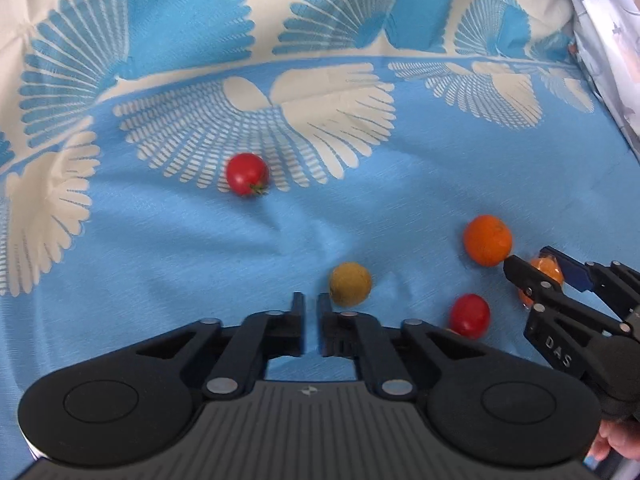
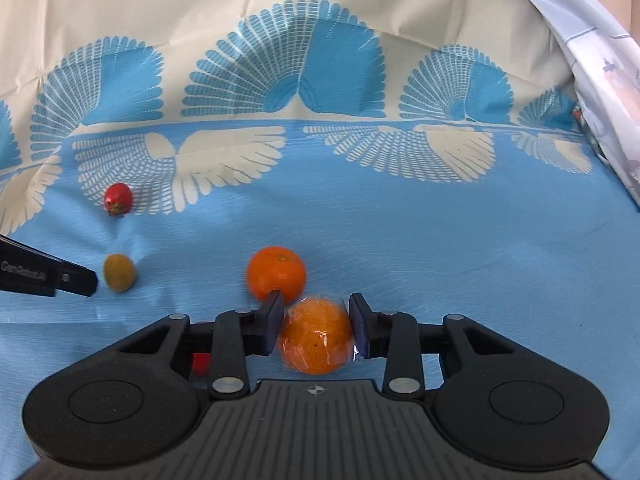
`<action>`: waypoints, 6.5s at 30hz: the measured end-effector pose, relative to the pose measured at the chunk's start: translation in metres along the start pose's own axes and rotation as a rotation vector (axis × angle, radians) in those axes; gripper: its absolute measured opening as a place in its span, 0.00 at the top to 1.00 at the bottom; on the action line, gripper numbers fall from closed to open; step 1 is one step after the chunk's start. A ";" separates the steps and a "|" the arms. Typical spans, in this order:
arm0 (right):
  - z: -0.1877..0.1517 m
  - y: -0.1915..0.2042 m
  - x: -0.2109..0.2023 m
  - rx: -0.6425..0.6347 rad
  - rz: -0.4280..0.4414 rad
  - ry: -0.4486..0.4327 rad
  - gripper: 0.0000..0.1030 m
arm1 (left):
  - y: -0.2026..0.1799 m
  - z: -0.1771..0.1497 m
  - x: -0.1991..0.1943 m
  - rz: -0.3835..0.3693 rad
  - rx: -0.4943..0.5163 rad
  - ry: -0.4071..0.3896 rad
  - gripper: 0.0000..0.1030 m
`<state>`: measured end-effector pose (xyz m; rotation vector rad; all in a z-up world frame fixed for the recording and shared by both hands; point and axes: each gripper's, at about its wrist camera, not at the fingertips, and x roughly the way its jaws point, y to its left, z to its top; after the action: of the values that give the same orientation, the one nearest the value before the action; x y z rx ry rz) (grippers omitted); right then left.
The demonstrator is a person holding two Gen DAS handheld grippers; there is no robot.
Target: Organize fruits
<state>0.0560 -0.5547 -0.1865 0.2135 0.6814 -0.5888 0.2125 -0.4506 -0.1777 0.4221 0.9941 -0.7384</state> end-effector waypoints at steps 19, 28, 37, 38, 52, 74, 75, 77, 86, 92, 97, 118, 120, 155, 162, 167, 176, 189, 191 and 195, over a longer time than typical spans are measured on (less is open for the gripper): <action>-0.016 -0.015 -0.005 -0.034 -0.044 0.045 0.56 | -0.043 -0.005 0.006 -0.096 0.069 -0.029 0.40; -0.017 -0.019 -0.005 -0.010 -0.039 0.049 0.56 | -0.023 -0.005 0.009 -0.075 0.019 -0.012 0.15; -0.016 -0.020 -0.002 0.003 -0.042 0.029 0.55 | -0.027 -0.004 -0.010 0.160 0.182 -0.076 0.18; -0.016 -0.020 -0.002 0.004 -0.042 0.029 0.55 | -0.019 -0.003 -0.011 0.136 0.148 -0.067 0.18; -0.017 -0.020 -0.001 0.010 -0.042 0.024 0.53 | -0.045 -0.013 -0.003 -0.016 0.174 -0.028 0.29; -0.017 -0.021 0.001 0.016 -0.038 0.022 0.52 | -0.040 -0.038 -0.003 -0.016 0.245 0.006 0.49; -0.017 -0.022 0.000 0.019 -0.036 0.022 0.52 | -0.040 -0.036 -0.002 -0.027 0.235 0.009 0.49; -0.016 -0.023 0.001 0.023 -0.034 0.023 0.52 | -0.041 -0.032 -0.001 -0.047 0.244 0.000 0.49; -0.017 -0.023 0.001 0.026 -0.035 0.020 0.52 | -0.061 -0.014 0.010 -0.080 0.334 -0.053 0.51; -0.016 -0.023 0.001 0.029 -0.037 0.015 0.62 | -0.073 -0.021 0.005 -0.079 0.362 -0.104 0.73; -0.012 -0.033 -0.004 0.092 -0.081 -0.034 0.62 | -0.060 -0.020 -0.017 -0.032 0.234 -0.112 0.73; -0.048 0.036 -0.236 0.014 0.130 -0.155 0.62 | 0.078 -0.199 -0.314 0.249 -0.296 -0.097 0.73; -0.060 0.058 -0.271 -0.015 0.217 -0.115 0.62 | 0.084 -0.221 -0.336 0.253 -0.318 -0.106 0.73; -0.108 0.198 -0.434 -0.271 0.525 -0.032 0.62 | 0.139 -0.370 -0.440 0.279 -0.479 -0.220 0.73; -0.109 0.202 -0.428 -0.270 0.517 -0.011 0.62 | 0.152 -0.365 -0.434 0.289 -0.497 -0.212 0.73; -0.108 0.206 -0.420 -0.278 0.509 0.006 0.62 | 0.162 -0.360 -0.426 0.294 -0.516 -0.198 0.73; -0.100 0.225 -0.392 -0.283 0.506 0.037 0.62 | 0.184 -0.338 -0.406 0.306 -0.536 -0.183 0.73; -0.093 0.274 -0.310 -0.341 0.499 0.104 0.62 | 0.214 -0.295 -0.321 0.299 -0.520 -0.090 0.73; -0.094 0.282 -0.295 -0.358 0.498 0.113 0.62 | 0.219 -0.291 -0.301 0.288 -0.520 -0.061 0.73; -0.096 0.300 -0.268 -0.391 0.503 0.133 0.62 | 0.227 -0.285 -0.268 0.288 -0.499 0.005 0.73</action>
<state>0.0113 -0.1557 -0.0871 0.0521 0.8212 0.0451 0.1163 -0.0181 -0.0877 0.1256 1.0544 -0.2149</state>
